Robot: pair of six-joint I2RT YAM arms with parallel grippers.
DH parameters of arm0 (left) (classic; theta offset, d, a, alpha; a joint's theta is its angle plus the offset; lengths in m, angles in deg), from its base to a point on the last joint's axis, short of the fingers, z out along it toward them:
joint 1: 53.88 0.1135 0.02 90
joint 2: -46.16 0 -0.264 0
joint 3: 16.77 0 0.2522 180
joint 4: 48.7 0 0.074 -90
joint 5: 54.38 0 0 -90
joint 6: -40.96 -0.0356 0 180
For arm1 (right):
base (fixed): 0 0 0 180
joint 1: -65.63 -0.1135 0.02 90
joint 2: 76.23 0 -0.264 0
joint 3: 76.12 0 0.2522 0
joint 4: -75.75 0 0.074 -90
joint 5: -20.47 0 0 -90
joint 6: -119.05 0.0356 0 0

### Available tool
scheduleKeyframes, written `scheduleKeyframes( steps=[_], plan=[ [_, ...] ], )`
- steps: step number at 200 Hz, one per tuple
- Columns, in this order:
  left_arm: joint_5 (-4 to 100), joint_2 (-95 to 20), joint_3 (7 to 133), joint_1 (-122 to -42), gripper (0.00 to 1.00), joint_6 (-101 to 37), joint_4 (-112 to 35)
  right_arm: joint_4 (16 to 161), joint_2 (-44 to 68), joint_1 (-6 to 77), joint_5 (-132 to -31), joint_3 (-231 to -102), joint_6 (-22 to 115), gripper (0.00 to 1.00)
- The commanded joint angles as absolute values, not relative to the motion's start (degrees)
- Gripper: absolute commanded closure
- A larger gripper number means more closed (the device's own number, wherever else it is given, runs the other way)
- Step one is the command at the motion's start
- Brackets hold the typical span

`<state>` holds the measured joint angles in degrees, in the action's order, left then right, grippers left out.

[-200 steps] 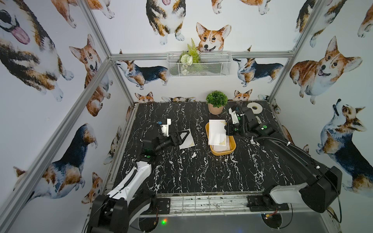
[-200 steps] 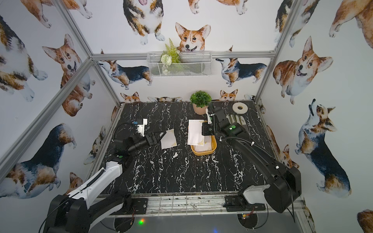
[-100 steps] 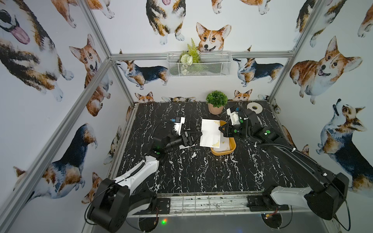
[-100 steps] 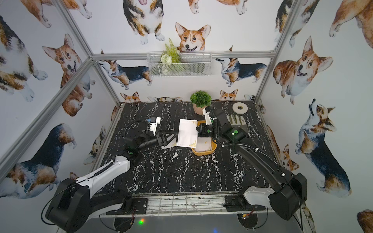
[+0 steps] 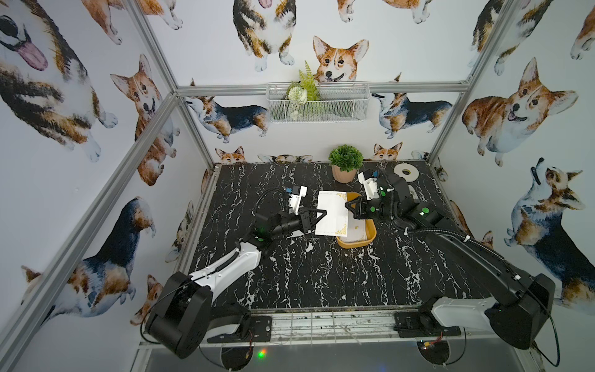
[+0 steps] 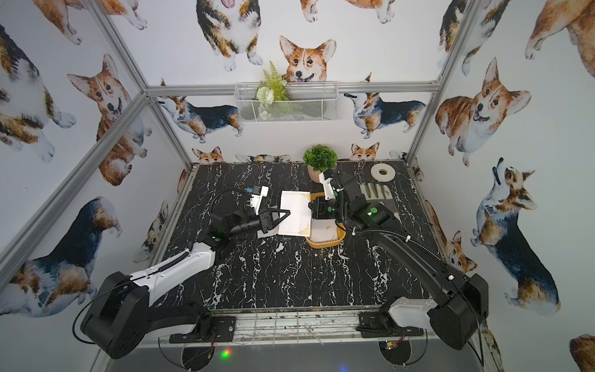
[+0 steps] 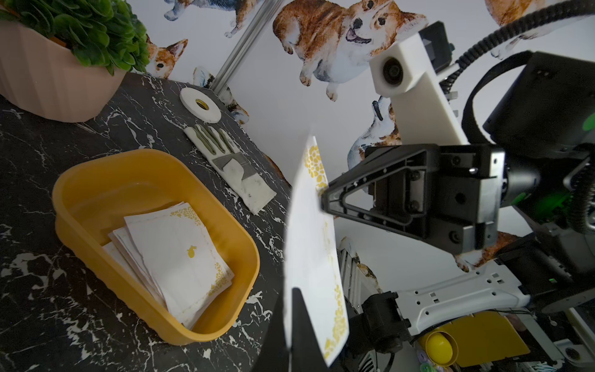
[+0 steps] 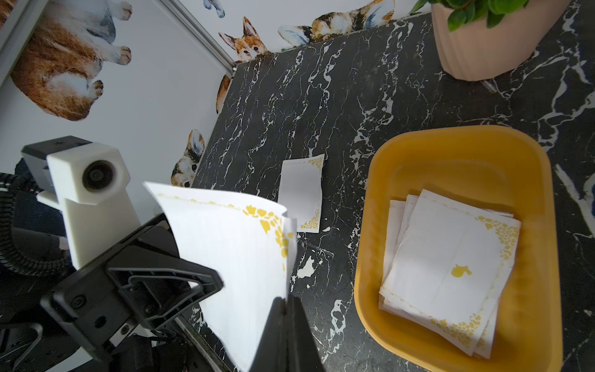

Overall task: Take out the stationery paper from the storage box
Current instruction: Pick up the stationery paper from the storage box.

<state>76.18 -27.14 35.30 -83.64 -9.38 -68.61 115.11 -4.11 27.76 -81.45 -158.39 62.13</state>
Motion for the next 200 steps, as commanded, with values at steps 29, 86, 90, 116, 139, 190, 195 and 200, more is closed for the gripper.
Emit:
scheduleKeyframes(
  steps=[29,86,90,116,139,190,195,200],
  plan=[
    [75.8,-24.3,36.4,-83.7,1.0,-11.7,-64.8,111.5,-5.2,27.7,-82.8,-157.7,62.1,0.85],
    [76.3,-19.5,37.1,-83.7,1.0,-13.7,-59.6,85.0,-13.8,30.6,-104.6,-144.8,67.9,0.21],
    [76.6,-19.5,37.3,-83.7,1.0,-13.5,-59.7,82.0,-13.5,31.0,-106.5,-144.0,69.1,0.2],
    [79.0,-19.1,38.1,-83.7,1.0,-11.8,-61.2,67.4,-9.4,33.3,-114.5,-140.7,78.8,0.23],
    [80.4,-18.3,38.2,-83.7,1.0,-10.6,-62.3,63.9,-6.5,33.6,-116.7,-141.3,80.6,0.26],
    [80.8,-16.9,38.2,-83.8,1.0,-10.3,-61.8,61.7,-2.7,33.6,-118.1,-144.0,80.9,0.49],
    [80.7,-16.8,38.2,-83.8,1.0,-10.4,-61.8,61.3,-2.4,33.6,-118.4,-144.2,81.1,0.55],
    [80.6,-16.8,38.3,-83.8,1.0,-10.4,-61.7,61.0,-2.1,33.6,-118.5,-144.1,81.2,0.6]
  ],
)
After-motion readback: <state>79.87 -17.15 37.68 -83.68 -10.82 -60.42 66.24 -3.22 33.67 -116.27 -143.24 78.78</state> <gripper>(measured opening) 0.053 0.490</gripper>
